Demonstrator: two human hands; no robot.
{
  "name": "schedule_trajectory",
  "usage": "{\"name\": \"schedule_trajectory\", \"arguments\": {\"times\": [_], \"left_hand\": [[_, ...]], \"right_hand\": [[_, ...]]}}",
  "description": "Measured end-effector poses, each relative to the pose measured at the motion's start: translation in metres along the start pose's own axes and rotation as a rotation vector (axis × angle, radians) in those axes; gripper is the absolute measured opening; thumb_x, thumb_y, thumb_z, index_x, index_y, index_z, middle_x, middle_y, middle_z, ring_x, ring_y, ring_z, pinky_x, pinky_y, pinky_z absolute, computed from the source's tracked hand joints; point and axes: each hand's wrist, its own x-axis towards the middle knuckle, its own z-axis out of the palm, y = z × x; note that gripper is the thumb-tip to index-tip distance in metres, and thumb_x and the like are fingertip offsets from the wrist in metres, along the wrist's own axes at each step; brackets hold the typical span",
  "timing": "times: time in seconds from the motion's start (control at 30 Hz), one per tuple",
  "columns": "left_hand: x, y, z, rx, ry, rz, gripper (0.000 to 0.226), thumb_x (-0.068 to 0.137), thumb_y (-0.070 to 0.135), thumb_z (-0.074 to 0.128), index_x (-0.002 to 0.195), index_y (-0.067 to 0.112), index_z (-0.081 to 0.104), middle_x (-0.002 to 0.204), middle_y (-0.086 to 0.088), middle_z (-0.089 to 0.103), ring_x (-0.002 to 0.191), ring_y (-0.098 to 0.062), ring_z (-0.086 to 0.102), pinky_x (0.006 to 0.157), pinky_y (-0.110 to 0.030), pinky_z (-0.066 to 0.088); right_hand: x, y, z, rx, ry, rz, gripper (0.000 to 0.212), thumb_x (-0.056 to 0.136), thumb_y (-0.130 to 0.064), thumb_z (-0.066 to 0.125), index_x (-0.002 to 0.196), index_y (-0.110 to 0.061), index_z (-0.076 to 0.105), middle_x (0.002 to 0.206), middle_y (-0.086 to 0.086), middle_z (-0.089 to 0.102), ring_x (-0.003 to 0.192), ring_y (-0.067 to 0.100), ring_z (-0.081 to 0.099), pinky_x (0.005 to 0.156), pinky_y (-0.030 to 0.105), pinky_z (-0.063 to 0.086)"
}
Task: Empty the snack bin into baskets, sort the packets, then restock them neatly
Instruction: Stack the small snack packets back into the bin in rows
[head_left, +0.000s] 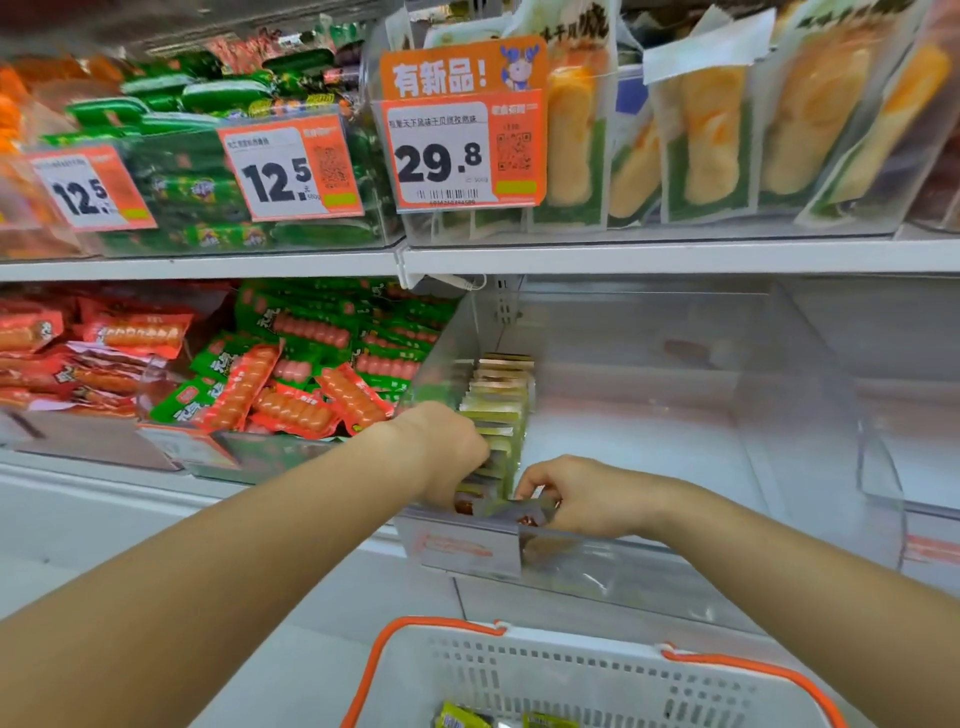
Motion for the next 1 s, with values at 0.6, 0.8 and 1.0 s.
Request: {"name": "schedule_trajectory", "arguments": {"times": [0.6, 0.8, 1.0], "left_hand": [[-0.062, 0.052, 0.062, -1.43, 0.762, -0.732, 0.069, 0.097, 0.051, 0.033, 0.153, 0.015, 0.014, 0.159, -0.002, 0.017, 0.145, -0.016, 0.018, 0.115, -0.034, 0.019], [-0.054, 0.071, 0.051, -1.615, 0.85, -0.892, 0.055, 0.102, 0.038, 0.029, 0.152, 0.014, 0.021, 0.16, -0.003, 0.011, 0.146, -0.018, 0.014, 0.113, -0.031, 0.019], [-0.06, 0.088, 0.059, -1.706, 0.794, -0.938, 0.049, 0.103, 0.039, 0.024, 0.122, 0.011, 0.059, 0.118, -0.012, 0.062, 0.112, -0.03, 0.053, 0.079, -0.03, 0.035]], "right_hand": [[-0.007, -0.034, 0.003, 0.3, -0.074, 0.319, 0.017, 0.084, -0.021, 0.068, 0.082, -0.004, 0.067, 0.074, 0.01, 0.07, 0.069, 0.019, 0.069, 0.074, 0.029, 0.059], [-0.009, -0.035, -0.008, 0.244, -0.086, 0.387, 0.056, 0.088, -0.058, 0.055, 0.1, -0.005, 0.07, 0.094, 0.011, 0.074, 0.086, 0.024, 0.072, 0.085, 0.037, 0.057], [-0.011, -0.038, -0.003, 0.288, -0.103, 0.39, 0.06, 0.095, -0.058, 0.039, 0.106, -0.007, 0.069, 0.102, 0.008, 0.073, 0.097, 0.022, 0.069, 0.093, 0.036, 0.05]]}}
